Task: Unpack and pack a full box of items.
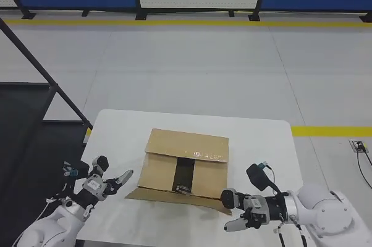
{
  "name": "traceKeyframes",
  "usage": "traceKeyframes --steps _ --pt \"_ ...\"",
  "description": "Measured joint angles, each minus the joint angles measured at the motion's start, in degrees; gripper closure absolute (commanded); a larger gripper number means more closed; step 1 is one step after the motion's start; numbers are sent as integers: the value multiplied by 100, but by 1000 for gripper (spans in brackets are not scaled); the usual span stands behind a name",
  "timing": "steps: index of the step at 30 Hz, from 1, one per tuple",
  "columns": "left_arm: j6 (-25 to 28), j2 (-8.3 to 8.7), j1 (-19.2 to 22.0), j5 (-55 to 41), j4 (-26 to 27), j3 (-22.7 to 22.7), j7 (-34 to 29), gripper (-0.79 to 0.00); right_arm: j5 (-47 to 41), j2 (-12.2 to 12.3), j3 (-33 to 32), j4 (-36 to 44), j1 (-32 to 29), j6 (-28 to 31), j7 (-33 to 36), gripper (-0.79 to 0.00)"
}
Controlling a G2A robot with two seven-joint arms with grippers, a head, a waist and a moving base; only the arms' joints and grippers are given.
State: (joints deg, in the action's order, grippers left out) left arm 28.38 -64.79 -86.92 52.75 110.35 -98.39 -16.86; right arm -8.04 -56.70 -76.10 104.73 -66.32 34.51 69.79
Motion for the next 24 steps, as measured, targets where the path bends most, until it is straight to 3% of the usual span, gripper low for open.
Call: traceKeyframes --steps 4,10,16,24 --pt "812 67 -60 517 -105 66 -190 -785 182 168 313 -137 34 6 -7 -785" --pt "1385 137 -91 957 -229 107 -411 -785 -36 307 620 -521 216 88 -90 -785" --pt "1493 184 -95 1426 -350 171 -466 -785 -1385 270 547 -984 378 21 -659 -785" --pt "1408 186 -74 1521 -390 205 -463 -785 -1262 271 549 -975 373 42 -633 -785"
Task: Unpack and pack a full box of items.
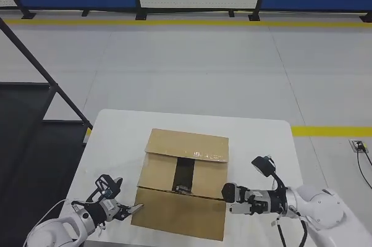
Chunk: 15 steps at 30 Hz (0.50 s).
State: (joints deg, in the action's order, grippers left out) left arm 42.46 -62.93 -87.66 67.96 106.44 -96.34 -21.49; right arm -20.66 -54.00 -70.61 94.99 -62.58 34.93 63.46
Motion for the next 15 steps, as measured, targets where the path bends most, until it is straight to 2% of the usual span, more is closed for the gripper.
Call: traceKeyframes --steps 2,5,10,15 --pt "0 0 0 0 0 0 0 -785 23 -9 5 11 -24 -141 -134 -785" --pt "0 0 0 0 0 0 0 -785 -179 -53 127 -67 78 -773 -524 -785" --pt "-140 -3 -3 63 -2 40 23 -785 -786 -169 421 -553 543 -1780 -804 -785" --pt "-403 -4 55 315 -52 231 79 -785 -820 -273 727 -1037 1022 -2518 -978 -785"
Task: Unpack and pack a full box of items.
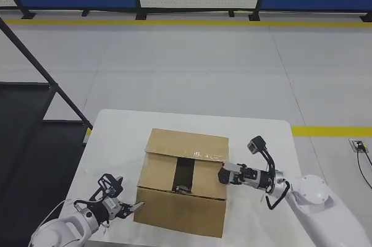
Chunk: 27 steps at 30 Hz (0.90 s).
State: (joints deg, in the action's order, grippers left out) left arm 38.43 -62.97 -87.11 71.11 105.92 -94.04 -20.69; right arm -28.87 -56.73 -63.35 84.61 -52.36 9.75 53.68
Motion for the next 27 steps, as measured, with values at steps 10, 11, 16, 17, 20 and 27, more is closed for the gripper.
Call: traceKeyframes --steps 10,11,16,17,20,27 --pt "-109 22 -37 75 41 131 105 -785 62 -184 335 -447 488 -258 -424 -785" --pt "-109 25 -45 71 51 132 116 -785 35 -205 351 -460 518 -194 -506 -785" --pt "-125 40 -106 25 78 128 196 -785 -251 -323 381 -591 770 241 -780 -785" --pt "-130 42 -118 23 83 128 208 -785 -257 -343 386 -644 841 282 -849 -785" --pt "-146 50 -160 32 97 139 261 -785 -61 -417 434 -818 1095 392 -1254 -785" --pt "-186 64 -248 -26 111 156 395 -785 600 -615 792 -1211 1607 617 -1939 -785"
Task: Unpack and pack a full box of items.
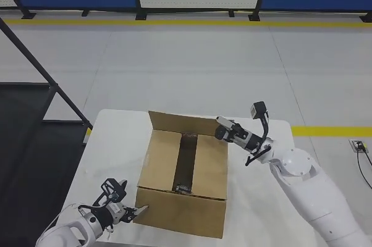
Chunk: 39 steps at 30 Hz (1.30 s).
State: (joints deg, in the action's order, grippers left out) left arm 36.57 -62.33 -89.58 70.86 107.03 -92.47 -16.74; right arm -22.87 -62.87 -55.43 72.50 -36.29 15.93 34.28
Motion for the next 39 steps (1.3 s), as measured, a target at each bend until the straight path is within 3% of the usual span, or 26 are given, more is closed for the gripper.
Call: traceKeyframes --steps 15,18,25,32,39 --pt "-67 5 -21 -59 8 -9 39 -785 -333 -81 102 -20 0 -136 40 -785" --pt "-71 5 -23 -57 9 -6 41 -785 -555 -252 367 -316 329 -244 -46 -785" --pt "-200 7 -91 90 75 124 145 -785 -77 -768 1117 -1415 1213 -321 -1272 -785" --pt "-263 18 -170 110 59 139 236 -785 315 -1187 1605 -2592 1832 -625 -1528 -785" --pt "-284 29 -207 209 51 200 260 -785 570 -1540 1939 -3454 2240 -1026 -1146 -785"
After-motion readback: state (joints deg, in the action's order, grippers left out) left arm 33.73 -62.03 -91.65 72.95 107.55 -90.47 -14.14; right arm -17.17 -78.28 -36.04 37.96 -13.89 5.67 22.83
